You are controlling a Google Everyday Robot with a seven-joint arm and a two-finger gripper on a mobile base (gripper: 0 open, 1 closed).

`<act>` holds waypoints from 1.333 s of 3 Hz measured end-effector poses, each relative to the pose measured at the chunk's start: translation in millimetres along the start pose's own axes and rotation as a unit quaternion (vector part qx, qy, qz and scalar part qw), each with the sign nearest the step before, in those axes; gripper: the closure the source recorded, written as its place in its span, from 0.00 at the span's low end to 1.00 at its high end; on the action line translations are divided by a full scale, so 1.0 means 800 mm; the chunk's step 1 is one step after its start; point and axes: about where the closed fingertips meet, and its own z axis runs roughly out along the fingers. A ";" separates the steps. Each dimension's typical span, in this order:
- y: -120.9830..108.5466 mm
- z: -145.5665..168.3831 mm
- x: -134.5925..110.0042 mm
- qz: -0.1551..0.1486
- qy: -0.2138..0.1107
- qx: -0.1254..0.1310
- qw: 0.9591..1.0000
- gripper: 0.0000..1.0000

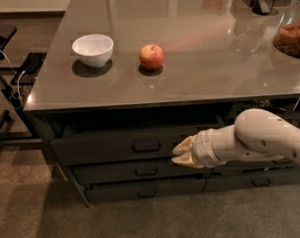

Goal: Close top drawer

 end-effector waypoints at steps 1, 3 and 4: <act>-0.034 0.043 0.012 -0.010 0.023 0.004 1.000 0.89; -0.033 0.050 0.005 -0.018 0.023 -0.001 1.000 0.63; -0.033 0.050 0.005 -0.018 0.023 -0.001 1.000 0.40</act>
Offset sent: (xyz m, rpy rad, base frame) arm 0.0296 0.0069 -0.0206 -0.0403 -0.0078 -0.0040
